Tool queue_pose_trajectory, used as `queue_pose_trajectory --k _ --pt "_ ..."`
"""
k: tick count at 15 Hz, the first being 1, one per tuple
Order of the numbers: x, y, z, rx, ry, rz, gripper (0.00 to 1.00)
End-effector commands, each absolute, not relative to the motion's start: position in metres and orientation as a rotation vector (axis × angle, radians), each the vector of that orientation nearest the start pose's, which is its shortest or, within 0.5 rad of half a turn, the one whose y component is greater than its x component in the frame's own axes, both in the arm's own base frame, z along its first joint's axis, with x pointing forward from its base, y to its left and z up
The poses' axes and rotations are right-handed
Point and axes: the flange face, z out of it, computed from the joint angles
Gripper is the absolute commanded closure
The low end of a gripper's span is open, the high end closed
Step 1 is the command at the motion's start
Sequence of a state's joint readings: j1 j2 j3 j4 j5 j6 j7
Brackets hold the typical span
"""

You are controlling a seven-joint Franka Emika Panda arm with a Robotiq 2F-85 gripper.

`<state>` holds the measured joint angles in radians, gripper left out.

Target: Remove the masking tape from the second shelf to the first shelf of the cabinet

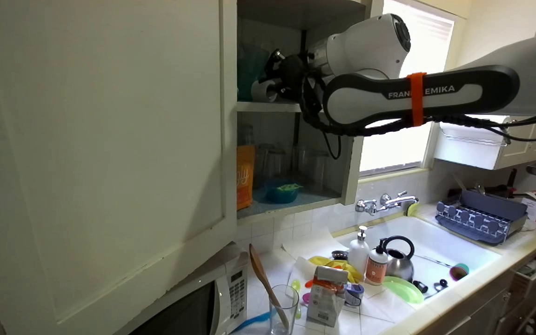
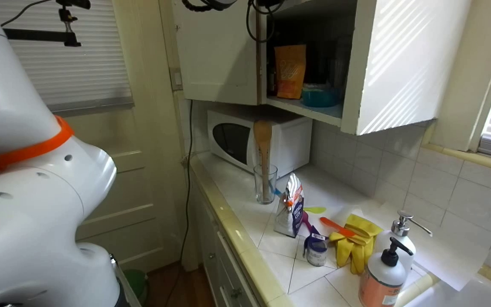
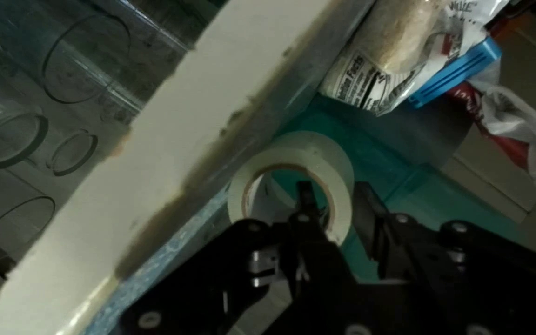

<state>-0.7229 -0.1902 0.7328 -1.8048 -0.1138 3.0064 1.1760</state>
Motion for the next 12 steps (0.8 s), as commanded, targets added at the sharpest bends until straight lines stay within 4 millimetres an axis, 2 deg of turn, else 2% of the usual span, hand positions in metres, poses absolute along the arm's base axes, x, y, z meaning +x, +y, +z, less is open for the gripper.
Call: queue_pose_trajectory --k 1,2,5,9,12 --pt "0.559 0.060 0.762 -1.865 0.980 -1.530 0.95" --pt "0.559 0.060 0.763 -1.865 0.981 -1.531 1.00" --pt "0.558 0.066 0.761 -1.868 0.998 -1.499 0.96" --pt "0.545 0.088 0.760 -1.874 1.005 -1.449 0.96" --pt "0.527 0.109 0.765 -1.855 1.015 -1.406 0.96"
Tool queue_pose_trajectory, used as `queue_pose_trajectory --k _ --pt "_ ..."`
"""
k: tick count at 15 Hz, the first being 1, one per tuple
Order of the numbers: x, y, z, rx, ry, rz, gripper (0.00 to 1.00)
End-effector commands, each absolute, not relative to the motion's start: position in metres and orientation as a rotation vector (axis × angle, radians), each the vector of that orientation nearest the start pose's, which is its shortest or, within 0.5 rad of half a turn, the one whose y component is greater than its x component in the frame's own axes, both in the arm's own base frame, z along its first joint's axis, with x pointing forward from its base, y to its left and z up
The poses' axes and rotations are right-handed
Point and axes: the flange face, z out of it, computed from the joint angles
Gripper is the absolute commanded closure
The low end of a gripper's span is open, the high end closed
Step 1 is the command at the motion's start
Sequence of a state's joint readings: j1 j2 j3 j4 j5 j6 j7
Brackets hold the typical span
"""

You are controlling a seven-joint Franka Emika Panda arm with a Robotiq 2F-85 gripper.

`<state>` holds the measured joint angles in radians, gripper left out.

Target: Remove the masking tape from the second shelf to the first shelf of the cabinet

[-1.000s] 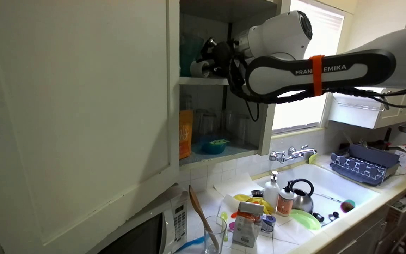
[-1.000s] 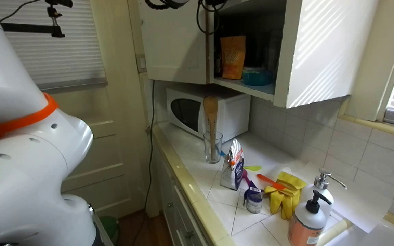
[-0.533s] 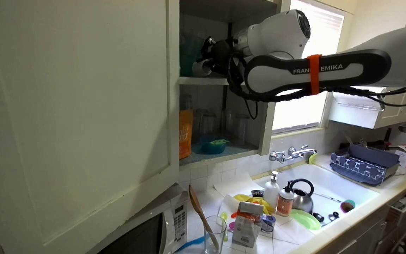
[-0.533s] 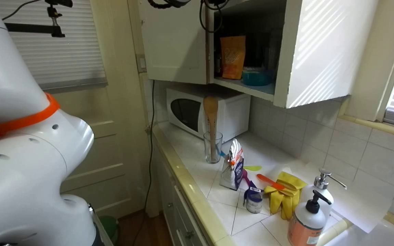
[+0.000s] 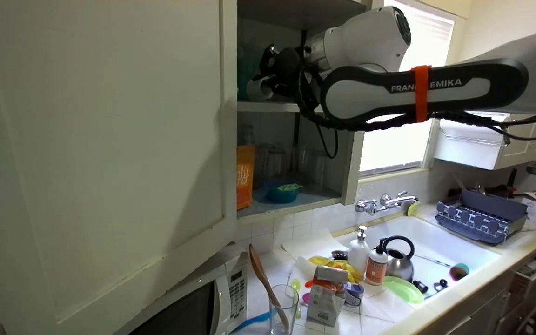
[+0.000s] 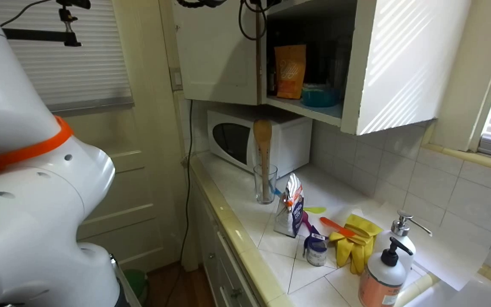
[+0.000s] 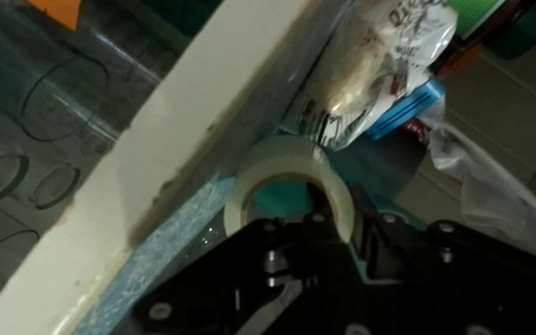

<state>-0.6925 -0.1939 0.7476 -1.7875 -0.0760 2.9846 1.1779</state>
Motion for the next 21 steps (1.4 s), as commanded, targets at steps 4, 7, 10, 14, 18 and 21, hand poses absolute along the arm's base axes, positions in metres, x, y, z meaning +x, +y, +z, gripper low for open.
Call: queue_pose_trajectory --k 4,7,10,14,18,21 --pt "0.489 0.120 0.770 -1.824 1.049 -1.442 0.96" --pt "0.458 0.113 0.777 -1.761 1.098 -1.487 0.96" --pt "0.427 0.105 0.782 -1.731 1.148 -1.469 0.96" --pt "0.387 0.087 0.776 -1.787 1.260 -1.344 0.96" --pt "0.358 0.071 0.760 -1.887 1.432 -1.102 0.96" --pt "0.352 0.060 0.740 -1.925 1.553 -0.926 0.96"
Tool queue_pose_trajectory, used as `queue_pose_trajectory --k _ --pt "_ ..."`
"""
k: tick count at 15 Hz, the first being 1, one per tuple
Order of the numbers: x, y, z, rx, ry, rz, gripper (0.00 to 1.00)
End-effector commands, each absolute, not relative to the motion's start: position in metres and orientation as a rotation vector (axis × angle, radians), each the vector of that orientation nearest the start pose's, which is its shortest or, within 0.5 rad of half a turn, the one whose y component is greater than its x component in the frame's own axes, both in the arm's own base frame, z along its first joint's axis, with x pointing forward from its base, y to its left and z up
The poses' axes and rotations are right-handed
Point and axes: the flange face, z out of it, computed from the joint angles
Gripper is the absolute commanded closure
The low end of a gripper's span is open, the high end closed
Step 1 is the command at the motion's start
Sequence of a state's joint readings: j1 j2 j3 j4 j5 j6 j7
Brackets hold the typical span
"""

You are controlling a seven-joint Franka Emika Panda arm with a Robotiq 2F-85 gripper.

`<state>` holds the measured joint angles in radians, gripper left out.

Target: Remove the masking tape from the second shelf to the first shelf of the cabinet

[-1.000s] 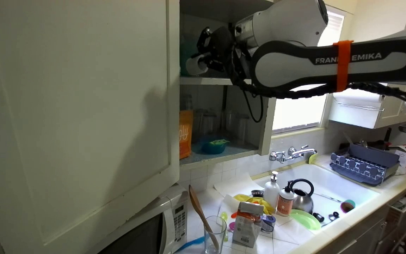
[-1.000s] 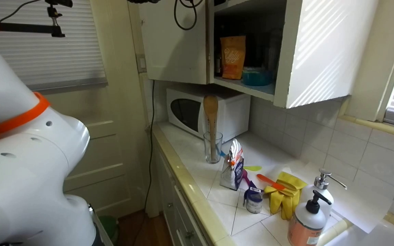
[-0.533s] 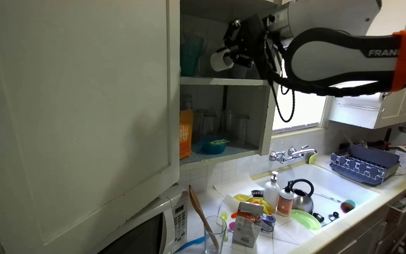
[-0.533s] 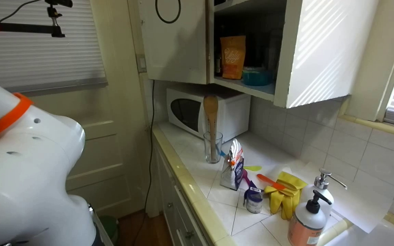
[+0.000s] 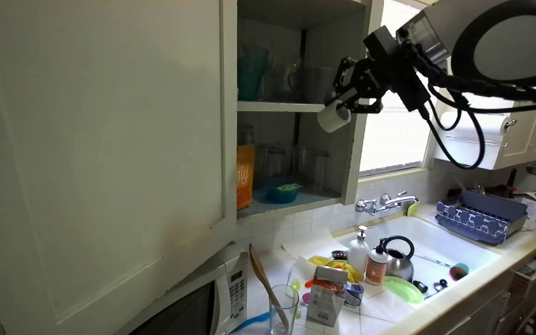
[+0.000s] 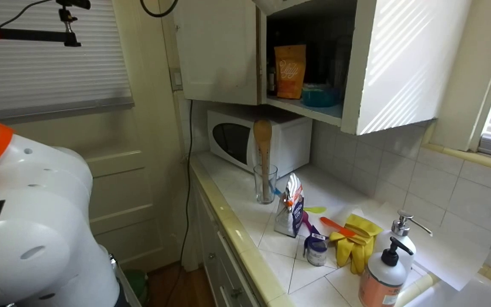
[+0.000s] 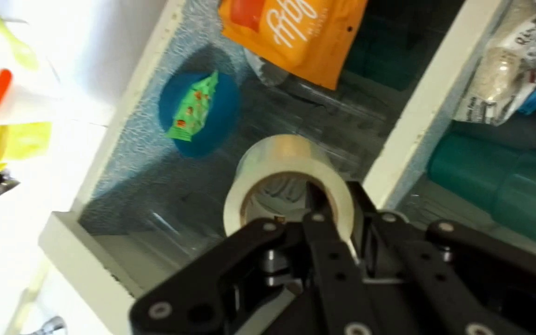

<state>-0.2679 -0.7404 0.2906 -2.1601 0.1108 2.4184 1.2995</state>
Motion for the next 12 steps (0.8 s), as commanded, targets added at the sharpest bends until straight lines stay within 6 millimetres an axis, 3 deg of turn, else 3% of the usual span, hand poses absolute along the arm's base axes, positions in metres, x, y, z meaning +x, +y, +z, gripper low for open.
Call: queue_pose_trajectory --k 1,8,12 --pt "0.354 0.054 0.730 -1.930 1.592 -0.870 0.96" --pt "0.384 -0.001 0.638 -1.874 1.809 -0.564 0.96" --pt "0.387 -0.031 0.592 -1.820 1.917 -0.418 0.96"
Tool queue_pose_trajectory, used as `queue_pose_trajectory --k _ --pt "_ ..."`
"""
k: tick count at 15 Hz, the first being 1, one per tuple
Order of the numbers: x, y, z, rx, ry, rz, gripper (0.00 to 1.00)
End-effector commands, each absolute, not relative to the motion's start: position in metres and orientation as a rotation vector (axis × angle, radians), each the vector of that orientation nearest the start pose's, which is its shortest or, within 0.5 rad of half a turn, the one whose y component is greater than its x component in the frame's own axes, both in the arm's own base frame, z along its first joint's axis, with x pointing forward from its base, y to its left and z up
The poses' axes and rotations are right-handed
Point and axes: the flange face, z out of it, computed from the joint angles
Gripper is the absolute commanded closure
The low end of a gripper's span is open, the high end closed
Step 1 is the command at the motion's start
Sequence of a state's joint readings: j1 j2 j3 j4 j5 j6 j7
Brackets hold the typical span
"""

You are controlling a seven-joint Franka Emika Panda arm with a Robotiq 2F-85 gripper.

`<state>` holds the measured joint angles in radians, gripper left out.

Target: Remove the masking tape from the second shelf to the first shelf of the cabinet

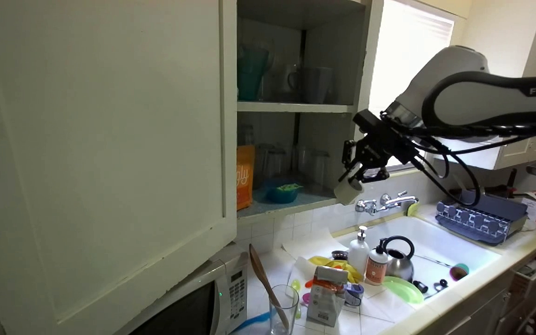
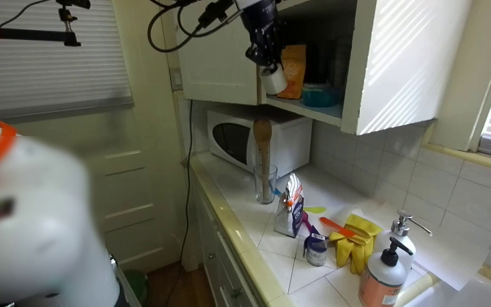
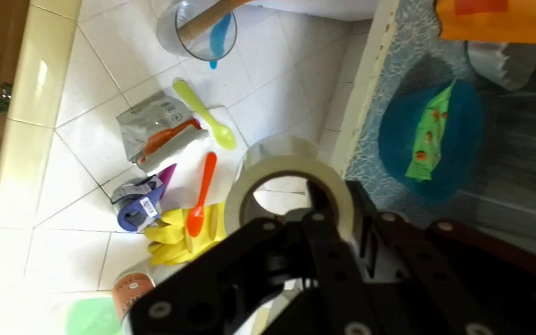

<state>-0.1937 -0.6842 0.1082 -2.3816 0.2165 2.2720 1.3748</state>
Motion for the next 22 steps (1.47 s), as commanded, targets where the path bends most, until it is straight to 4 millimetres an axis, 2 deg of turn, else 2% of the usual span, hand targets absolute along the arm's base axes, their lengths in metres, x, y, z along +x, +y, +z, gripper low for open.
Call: queue_pose_trajectory --k 1,5,7,8,13,14,18,22 --pt "0.385 -0.039 0.581 -1.811 1.946 -0.392 0.96" --pt "0.379 -0.051 0.548 -1.781 1.919 -0.238 0.96" --pt "0.380 -0.059 0.550 -1.715 1.906 -0.227 0.96" --pt "0.384 -0.056 0.551 -1.775 1.948 -0.252 0.85" --pt "0.383 -0.060 0.552 -1.740 1.931 -0.228 0.85" --pt "0.383 -0.060 0.552 -1.741 1.930 -0.228 0.96" --pt "0.408 -0.047 0.549 -1.842 1.954 -0.360 0.96" --pt "0.434 -0.035 0.532 -1.978 1.934 -0.570 0.96"
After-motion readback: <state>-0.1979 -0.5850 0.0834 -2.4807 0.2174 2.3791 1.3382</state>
